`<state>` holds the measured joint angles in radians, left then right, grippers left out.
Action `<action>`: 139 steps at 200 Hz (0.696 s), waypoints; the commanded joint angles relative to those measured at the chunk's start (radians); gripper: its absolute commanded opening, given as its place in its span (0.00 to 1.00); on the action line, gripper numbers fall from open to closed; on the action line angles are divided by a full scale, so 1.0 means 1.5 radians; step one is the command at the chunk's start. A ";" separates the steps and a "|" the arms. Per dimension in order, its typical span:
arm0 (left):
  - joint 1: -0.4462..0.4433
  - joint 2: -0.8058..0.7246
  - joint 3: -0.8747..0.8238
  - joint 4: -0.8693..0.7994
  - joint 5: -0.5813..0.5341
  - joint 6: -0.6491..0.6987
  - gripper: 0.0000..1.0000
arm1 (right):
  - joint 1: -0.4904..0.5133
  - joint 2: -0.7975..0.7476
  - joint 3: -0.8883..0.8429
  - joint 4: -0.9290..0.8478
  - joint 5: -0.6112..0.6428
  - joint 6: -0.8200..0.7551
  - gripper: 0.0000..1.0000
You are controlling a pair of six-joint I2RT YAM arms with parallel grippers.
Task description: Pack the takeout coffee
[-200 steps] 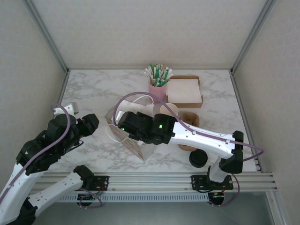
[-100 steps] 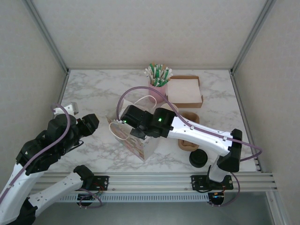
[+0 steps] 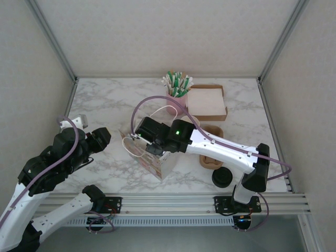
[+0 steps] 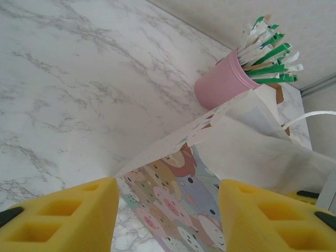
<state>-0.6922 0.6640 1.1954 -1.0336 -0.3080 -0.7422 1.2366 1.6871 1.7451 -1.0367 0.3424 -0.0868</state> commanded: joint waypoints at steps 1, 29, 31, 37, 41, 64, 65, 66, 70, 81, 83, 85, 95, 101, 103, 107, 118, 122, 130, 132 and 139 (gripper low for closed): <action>-0.004 0.004 -0.002 -0.004 0.004 -0.007 0.53 | -0.006 -0.007 0.023 0.004 -0.023 0.017 0.27; -0.005 0.004 -0.001 -0.001 0.002 -0.004 0.53 | -0.006 -0.038 0.020 0.045 -0.040 0.028 0.34; -0.005 0.004 -0.002 -0.001 0.002 -0.004 0.53 | -0.007 -0.041 0.019 0.049 -0.041 0.029 0.34; -0.005 0.005 -0.002 -0.001 0.002 -0.004 0.53 | -0.006 -0.051 0.014 0.068 -0.050 0.031 0.34; -0.005 0.005 -0.002 0.000 0.002 -0.003 0.53 | -0.006 -0.057 0.010 0.080 -0.055 0.033 0.34; -0.005 0.008 -0.001 0.003 0.000 -0.001 0.53 | -0.007 -0.093 -0.011 0.150 -0.067 0.051 0.36; -0.005 0.008 -0.001 0.002 0.000 0.000 0.53 | -0.006 -0.095 -0.012 0.153 -0.067 0.052 0.35; -0.005 0.008 -0.001 0.002 0.000 -0.001 0.53 | -0.006 -0.097 -0.012 0.155 -0.066 0.053 0.36; -0.004 0.008 0.000 0.003 0.000 0.000 0.53 | -0.007 -0.104 -0.016 0.166 -0.065 0.055 0.36; -0.004 0.007 0.000 0.004 0.000 0.001 0.53 | -0.007 -0.126 -0.028 0.193 -0.054 0.058 0.36; -0.005 0.007 0.000 0.004 -0.001 0.002 0.53 | -0.007 -0.129 -0.030 0.198 -0.052 0.059 0.36; -0.005 0.007 0.000 0.005 -0.001 0.003 0.53 | -0.006 -0.133 -0.033 0.203 -0.049 0.060 0.36; -0.005 0.006 0.001 0.005 -0.004 0.002 0.53 | -0.007 -0.153 -0.046 0.225 -0.030 0.063 0.37; -0.004 0.006 0.002 0.005 -0.006 0.003 0.53 | -0.007 -0.165 -0.055 0.238 -0.018 0.064 0.37; -0.004 0.005 0.002 0.005 -0.007 0.003 0.53 | -0.007 -0.169 -0.058 0.240 -0.013 0.064 0.37; -0.005 0.005 0.002 0.006 -0.008 0.004 0.54 | -0.006 -0.177 -0.063 0.246 -0.003 0.066 0.37; -0.005 0.003 0.001 0.010 -0.011 0.005 0.54 | -0.007 -0.199 -0.079 0.265 0.020 0.070 0.38; -0.004 0.002 0.001 0.011 -0.011 0.005 0.54 | -0.007 -0.206 -0.087 0.270 0.028 0.072 0.39; -0.004 0.002 0.001 0.015 -0.012 0.008 0.54 | -0.007 -0.223 -0.098 0.283 0.046 0.076 0.39; -0.004 0.002 0.001 0.016 -0.012 0.009 0.54 | -0.007 -0.226 -0.101 0.286 0.051 0.078 0.39; -0.005 0.002 0.001 0.020 -0.012 0.012 0.54 | -0.007 -0.241 -0.111 0.296 0.067 0.083 0.39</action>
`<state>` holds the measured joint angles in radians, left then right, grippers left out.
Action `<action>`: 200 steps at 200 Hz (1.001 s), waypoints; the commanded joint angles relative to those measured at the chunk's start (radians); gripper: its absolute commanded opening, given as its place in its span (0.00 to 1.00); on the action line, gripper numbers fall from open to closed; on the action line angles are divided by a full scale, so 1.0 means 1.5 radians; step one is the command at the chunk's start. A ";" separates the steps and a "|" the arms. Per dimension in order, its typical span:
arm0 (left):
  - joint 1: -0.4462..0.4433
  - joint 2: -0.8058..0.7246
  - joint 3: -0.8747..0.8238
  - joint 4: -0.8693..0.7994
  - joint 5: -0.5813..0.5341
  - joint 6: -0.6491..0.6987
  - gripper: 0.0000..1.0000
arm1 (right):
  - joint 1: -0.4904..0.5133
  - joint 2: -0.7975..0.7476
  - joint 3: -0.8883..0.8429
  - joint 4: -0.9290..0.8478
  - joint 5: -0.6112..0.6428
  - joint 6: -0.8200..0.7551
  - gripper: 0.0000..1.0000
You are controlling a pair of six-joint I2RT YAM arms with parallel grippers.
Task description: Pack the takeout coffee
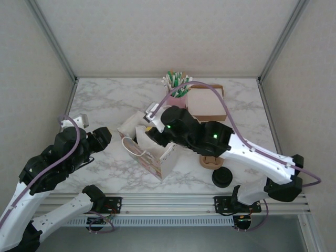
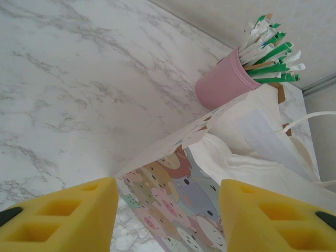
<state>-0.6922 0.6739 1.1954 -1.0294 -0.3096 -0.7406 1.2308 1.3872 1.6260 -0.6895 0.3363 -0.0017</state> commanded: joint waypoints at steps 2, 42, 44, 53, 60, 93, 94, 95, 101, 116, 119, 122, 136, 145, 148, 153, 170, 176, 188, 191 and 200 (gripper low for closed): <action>-0.005 -0.004 0.000 0.019 -0.011 0.011 0.55 | -0.003 -0.046 -0.036 0.066 0.076 0.027 0.39; -0.004 0.000 0.015 0.054 -0.039 0.046 0.78 | -0.005 -0.159 -0.145 0.182 0.210 0.045 0.54; -0.004 0.001 0.017 0.059 -0.041 0.051 0.80 | -0.005 -0.165 -0.152 0.189 0.217 0.044 0.56; -0.004 0.003 0.025 0.076 -0.051 0.069 0.90 | -0.008 -0.192 -0.182 0.218 0.251 0.044 0.62; -0.005 0.006 0.033 0.084 -0.064 0.083 1.00 | -0.013 -0.214 -0.205 0.238 0.274 0.046 0.65; -0.004 -0.009 0.023 0.133 -0.219 0.075 1.00 | -0.062 -0.312 -0.288 0.258 0.330 0.051 0.77; -0.004 -0.011 0.021 0.137 -0.220 0.082 1.00 | -0.064 -0.315 -0.290 0.258 0.332 0.050 0.78; -0.005 -0.013 0.019 0.140 -0.220 0.089 1.00 | -0.065 -0.318 -0.292 0.259 0.333 0.049 0.79; -0.005 -0.021 0.004 0.169 -0.226 0.125 1.00 | -0.077 -0.332 -0.308 0.261 0.345 0.043 0.82; -0.004 -0.038 -0.033 0.228 -0.247 0.231 1.00 | -0.111 -0.369 -0.346 0.266 0.364 0.030 0.96; -0.005 -0.040 -0.039 0.237 -0.254 0.248 1.00 | -0.118 -0.376 -0.354 0.267 0.364 0.029 0.98; -0.004 -0.042 -0.045 0.244 -0.263 0.262 1.00 | -0.127 -0.383 -0.360 0.269 0.362 0.028 0.99; -0.003 -0.045 -0.067 0.278 -0.309 0.314 1.00 | -0.167 -0.412 -0.398 0.288 0.346 0.013 0.99; -0.003 -0.044 -0.082 0.304 -0.318 0.355 1.00 | -0.191 -0.428 -0.427 0.311 0.334 -0.006 0.99; -0.003 -0.044 -0.087 0.314 -0.318 0.371 1.00 | -0.201 -0.433 -0.437 0.320 0.329 -0.014 0.99; -0.003 -0.043 -0.096 0.328 -0.318 0.395 1.00 | -0.214 -0.440 -0.453 0.333 0.322 -0.026 0.99; 0.002 -0.037 -0.135 0.389 -0.332 0.472 1.00 | -0.261 -0.453 -0.510 0.388 0.302 -0.072 0.99; 0.007 -0.034 -0.148 0.413 -0.340 0.495 1.00 | -0.276 -0.455 -0.531 0.411 0.292 -0.086 0.99; 0.024 -0.029 -0.171 0.446 -0.347 0.528 1.00 | -0.313 -0.457 -0.573 0.457 0.275 -0.104 0.99; 0.030 -0.028 -0.175 0.454 -0.348 0.533 1.00 | -0.319 -0.456 -0.581 0.466 0.269 -0.106 0.99; 0.053 -0.026 -0.189 0.472 -0.349 0.541 1.00 | -0.362 -0.455 -0.608 0.484 0.241 -0.107 0.99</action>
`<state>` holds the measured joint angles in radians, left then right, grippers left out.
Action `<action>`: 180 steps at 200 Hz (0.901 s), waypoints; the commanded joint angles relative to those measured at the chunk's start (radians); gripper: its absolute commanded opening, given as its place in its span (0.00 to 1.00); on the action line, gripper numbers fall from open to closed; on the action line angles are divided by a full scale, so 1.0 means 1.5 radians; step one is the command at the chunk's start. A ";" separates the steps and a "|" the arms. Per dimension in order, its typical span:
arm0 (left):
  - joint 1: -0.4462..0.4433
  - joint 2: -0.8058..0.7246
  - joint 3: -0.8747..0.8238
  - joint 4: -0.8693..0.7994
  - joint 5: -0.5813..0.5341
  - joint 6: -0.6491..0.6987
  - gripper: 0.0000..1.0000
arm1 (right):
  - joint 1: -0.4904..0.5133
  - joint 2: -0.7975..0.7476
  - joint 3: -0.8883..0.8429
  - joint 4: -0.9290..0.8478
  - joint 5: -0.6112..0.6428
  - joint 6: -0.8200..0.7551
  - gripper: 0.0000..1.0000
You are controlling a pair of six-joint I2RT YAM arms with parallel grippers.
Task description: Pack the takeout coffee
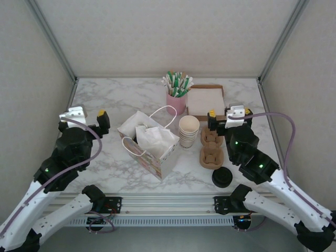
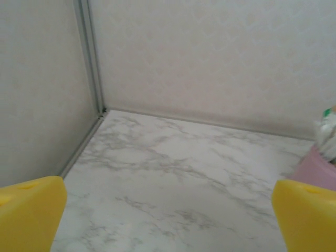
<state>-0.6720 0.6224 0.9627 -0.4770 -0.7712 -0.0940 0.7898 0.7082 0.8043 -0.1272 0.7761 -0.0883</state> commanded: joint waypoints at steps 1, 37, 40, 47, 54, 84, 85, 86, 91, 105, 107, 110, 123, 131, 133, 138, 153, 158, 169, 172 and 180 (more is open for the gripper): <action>0.041 0.008 -0.036 0.106 -0.041 0.110 1.00 | -0.072 -0.002 -0.062 0.110 -0.058 -0.050 0.99; 0.206 0.012 -0.107 0.157 0.055 0.057 1.00 | -0.236 0.030 -0.128 0.139 -0.171 0.014 0.99; 0.216 0.015 -0.114 0.160 0.061 0.047 1.00 | -0.251 0.034 -0.134 0.142 -0.183 0.020 0.99; 0.237 0.022 -0.129 0.171 0.068 0.034 1.00 | -0.285 0.044 -0.146 0.150 -0.210 0.039 0.99; 0.255 0.033 -0.144 0.182 0.078 0.028 1.00 | -0.316 0.055 -0.160 0.160 -0.236 0.051 0.99; 0.315 0.100 -0.210 0.239 0.107 0.000 1.00 | -0.407 0.099 -0.217 0.212 -0.283 0.078 0.99; 0.316 0.102 -0.211 0.240 0.109 -0.002 1.00 | -0.410 0.100 -0.219 0.213 -0.284 0.078 0.99; 0.318 0.104 -0.214 0.241 0.111 -0.004 1.00 | -0.413 0.101 -0.221 0.215 -0.286 0.078 0.99; 0.324 0.113 -0.227 0.263 0.119 -0.012 1.00 | -0.424 0.106 -0.229 0.223 -0.295 0.081 0.99; 0.337 0.143 -0.251 0.294 0.121 -0.040 1.00 | -0.446 0.117 -0.253 0.253 -0.322 0.097 0.99; 0.340 0.148 -0.253 0.298 0.120 -0.044 1.00 | -0.448 0.118 -0.264 0.259 -0.326 0.099 0.99; 0.343 0.156 -0.255 0.302 0.118 -0.048 1.00 | -0.451 0.120 -0.271 0.268 -0.330 0.100 0.99; 0.355 0.190 -0.265 0.327 0.116 -0.056 1.00 | -0.457 0.137 -0.294 0.310 -0.335 0.101 0.99; 0.361 0.210 -0.276 0.348 0.112 -0.056 1.00 | -0.459 0.152 -0.302 0.331 -0.330 0.101 0.99; 0.362 0.216 -0.280 0.355 0.111 -0.056 1.00 | -0.459 0.156 -0.304 0.335 -0.329 0.102 0.99; 0.364 0.225 -0.288 0.372 0.111 -0.057 1.00 | -0.461 0.165 -0.306 0.340 -0.328 0.102 0.99; 0.376 0.249 -0.313 0.417 0.124 -0.057 1.00 | -0.465 0.189 -0.310 0.353 -0.328 0.102 0.99; 0.378 0.254 -0.319 0.429 0.127 -0.059 1.00 | -0.465 0.197 -0.315 0.361 -0.329 0.101 0.99; 0.383 0.268 -0.332 0.455 0.132 -0.061 1.00 | -0.467 0.212 -0.327 0.393 -0.331 0.099 0.99; 0.385 0.271 -0.336 0.461 0.133 -0.061 1.00 | -0.466 0.216 -0.329 0.404 -0.331 0.099 0.99; 0.388 0.282 -0.344 0.480 0.133 -0.063 1.00 | -0.468 0.227 -0.337 0.423 -0.334 0.099 0.99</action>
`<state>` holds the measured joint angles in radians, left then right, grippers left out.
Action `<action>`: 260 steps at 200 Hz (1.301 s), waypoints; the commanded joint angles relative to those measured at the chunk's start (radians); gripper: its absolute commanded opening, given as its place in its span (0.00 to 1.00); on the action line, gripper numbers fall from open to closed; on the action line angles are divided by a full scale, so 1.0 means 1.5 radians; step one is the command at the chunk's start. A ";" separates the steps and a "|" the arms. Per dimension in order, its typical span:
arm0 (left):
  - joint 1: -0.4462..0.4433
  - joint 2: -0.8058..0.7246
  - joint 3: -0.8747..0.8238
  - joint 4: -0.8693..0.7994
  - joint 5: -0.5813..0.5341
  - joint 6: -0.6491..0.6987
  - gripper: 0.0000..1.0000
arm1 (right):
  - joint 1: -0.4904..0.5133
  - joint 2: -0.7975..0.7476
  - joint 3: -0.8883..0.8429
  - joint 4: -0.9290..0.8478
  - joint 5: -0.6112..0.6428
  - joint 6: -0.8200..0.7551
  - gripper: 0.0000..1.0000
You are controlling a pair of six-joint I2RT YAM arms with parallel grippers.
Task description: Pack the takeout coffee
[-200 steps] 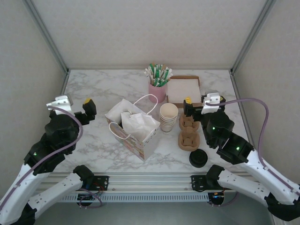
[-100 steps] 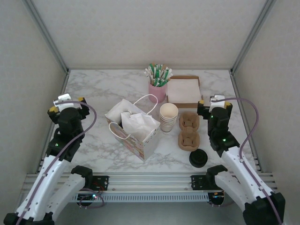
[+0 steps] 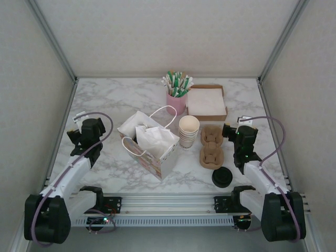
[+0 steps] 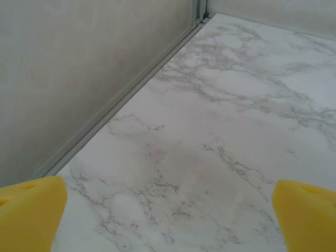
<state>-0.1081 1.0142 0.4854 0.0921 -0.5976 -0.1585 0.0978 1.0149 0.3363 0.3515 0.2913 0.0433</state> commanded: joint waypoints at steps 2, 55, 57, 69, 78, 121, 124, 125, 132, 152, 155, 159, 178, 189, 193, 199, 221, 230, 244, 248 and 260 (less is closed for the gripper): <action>0.013 0.023 -0.028 0.105 0.018 -0.020 1.00 | -0.007 0.025 -0.026 0.107 -0.013 0.011 0.99; 0.025 0.099 -0.053 0.226 0.041 -0.013 1.00 | -0.010 0.110 -0.032 0.189 -0.031 0.006 0.99; 0.025 0.104 -0.054 0.231 0.042 -0.012 1.00 | -0.009 0.113 -0.032 0.193 -0.031 0.006 0.99; 0.025 0.130 -0.059 0.263 0.042 -0.010 1.00 | -0.011 0.129 -0.032 0.210 -0.032 0.004 0.99; 0.026 0.148 -0.064 0.293 0.046 -0.007 1.00 | -0.010 0.140 -0.032 0.222 -0.034 0.001 0.99; 0.025 0.226 -0.065 0.399 0.088 0.024 1.00 | -0.011 0.187 -0.019 0.258 -0.040 -0.016 0.99; 0.026 0.231 -0.066 0.410 0.090 0.028 1.00 | -0.010 0.188 -0.019 0.258 -0.042 -0.016 0.99; 0.025 0.233 -0.067 0.413 0.091 0.030 1.00 | -0.010 0.189 -0.019 0.259 -0.043 -0.015 0.99; 0.025 0.250 -0.070 0.437 0.097 0.036 1.00 | -0.010 0.190 -0.019 0.262 -0.049 -0.015 0.99; 0.025 0.289 -0.072 0.482 0.107 0.039 1.00 | -0.011 0.198 -0.024 0.282 -0.059 -0.015 0.99; 0.025 0.289 -0.067 0.474 0.113 0.039 1.00 | -0.010 0.199 -0.022 0.283 -0.058 -0.014 0.99; 0.024 0.289 -0.064 0.466 0.121 0.041 1.00 | -0.011 0.199 -0.020 0.280 -0.059 -0.013 0.99; 0.024 0.299 -0.064 0.477 0.147 0.053 1.00 | -0.010 0.204 -0.017 0.281 -0.071 -0.012 0.99; 0.025 0.302 -0.060 0.472 0.156 0.057 1.00 | -0.010 0.212 -0.019 0.290 -0.085 -0.002 0.99; 0.025 0.303 -0.059 0.471 0.159 0.058 1.00 | -0.010 0.216 -0.019 0.296 -0.093 -0.002 0.99; 0.024 0.304 -0.058 0.471 0.164 0.060 1.00 | -0.011 0.220 -0.017 0.299 -0.099 -0.006 0.99; 0.025 0.315 -0.061 0.485 0.193 0.070 1.00 | -0.011 0.247 -0.009 0.311 -0.090 -0.005 0.99; 0.024 0.336 -0.064 0.511 0.199 0.073 1.00 | -0.011 0.260 -0.006 0.319 -0.090 -0.006 0.99; 0.024 0.344 -0.072 0.526 0.200 0.072 1.00 | -0.010 0.284 -0.001 0.334 -0.091 -0.008 0.99; 0.025 0.347 -0.074 0.535 0.199 0.072 1.00 | -0.010 0.290 0.000 0.337 -0.091 -0.008 0.99; 0.024 0.346 -0.073 0.531 0.199 0.072 1.00 | -0.010 0.309 0.005 0.345 -0.093 -0.009 0.99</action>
<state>-0.0765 1.5272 0.3866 0.8291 -0.3275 -0.0666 0.0864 1.4246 0.3168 0.8135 0.1566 0.0387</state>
